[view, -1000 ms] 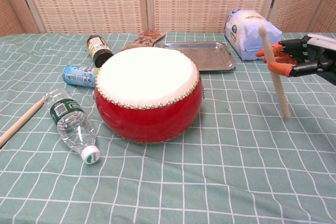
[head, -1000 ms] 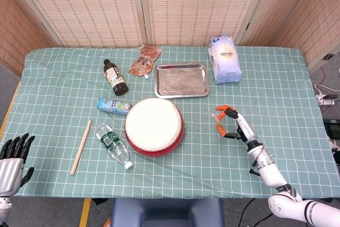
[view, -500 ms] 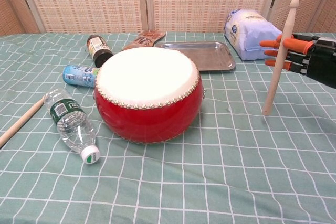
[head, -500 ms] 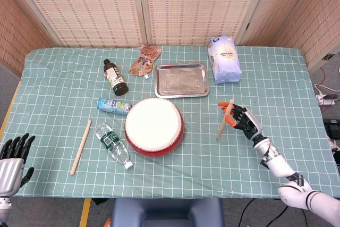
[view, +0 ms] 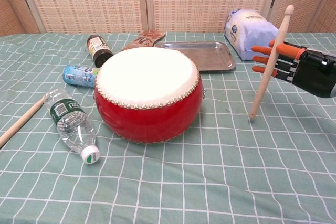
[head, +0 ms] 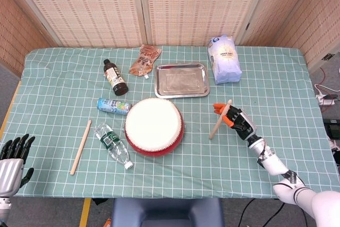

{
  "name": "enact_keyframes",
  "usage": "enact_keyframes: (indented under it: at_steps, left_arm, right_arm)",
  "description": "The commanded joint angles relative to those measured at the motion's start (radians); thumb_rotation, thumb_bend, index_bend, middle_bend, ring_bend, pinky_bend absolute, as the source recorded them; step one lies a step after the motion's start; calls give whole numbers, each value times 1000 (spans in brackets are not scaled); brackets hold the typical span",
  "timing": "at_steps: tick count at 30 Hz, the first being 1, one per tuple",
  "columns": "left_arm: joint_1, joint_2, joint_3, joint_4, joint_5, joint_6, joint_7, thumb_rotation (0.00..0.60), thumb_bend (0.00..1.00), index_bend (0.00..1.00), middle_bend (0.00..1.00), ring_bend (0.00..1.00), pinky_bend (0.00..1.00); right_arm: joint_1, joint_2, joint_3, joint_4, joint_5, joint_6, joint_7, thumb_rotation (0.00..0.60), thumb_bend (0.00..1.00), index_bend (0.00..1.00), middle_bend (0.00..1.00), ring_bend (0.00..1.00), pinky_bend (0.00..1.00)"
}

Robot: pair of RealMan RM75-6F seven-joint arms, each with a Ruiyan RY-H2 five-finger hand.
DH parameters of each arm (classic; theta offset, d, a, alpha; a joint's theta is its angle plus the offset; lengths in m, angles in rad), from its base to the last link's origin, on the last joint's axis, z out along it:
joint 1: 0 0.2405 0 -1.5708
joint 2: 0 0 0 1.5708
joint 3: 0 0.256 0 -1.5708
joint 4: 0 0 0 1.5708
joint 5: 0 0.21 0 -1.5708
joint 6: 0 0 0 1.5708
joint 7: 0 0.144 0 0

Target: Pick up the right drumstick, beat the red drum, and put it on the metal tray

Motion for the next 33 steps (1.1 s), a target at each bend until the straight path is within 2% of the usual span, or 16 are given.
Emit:
enact_keyframes:
  at_steps: [1,3,11,21,26,30,33]
  left_arm:
    - [0,-1,0,1,0,0,-2,600,277,0,0,0,31]
    - [-1,-2,0,2,1,-2,-2,600,276,0,0,0,31]
    - [-1,-1,2,1,4,-2,1,600,277,0,0,0,31]
    - [-1,0,3,-5,5,-2,9,600,278,0,0,0,31]
    - [-1,-1,3,-4,5,-2,7,600,278,0,0,0,31]
    - [-1,-3,5,0,4,-5,4,600,277,0,0,0,31]
    - [-1,-3,5,2,5,-6,3,600,278,0,0,0,31]
  right_arm:
    - [-5,-16,-16,30,-5,29,26,600,539,432,261,191,193]
    - [-10,-20,-24,48,-9,46,21,600,539,418,271,207,220]
    - [-25,-12,-53,55,-18,87,4,600,538,416,282,208,223]
    - [-19,-7,-106,20,-58,104,-120,600,520,426,294,208,231]
    - [-7,-13,-123,-1,-66,85,-193,600,416,433,301,208,232]
    - [-2,-23,-131,-13,-62,64,-246,600,212,444,316,218,241]
    - [-1,-32,-134,-16,-54,50,-270,600,122,485,338,245,263]
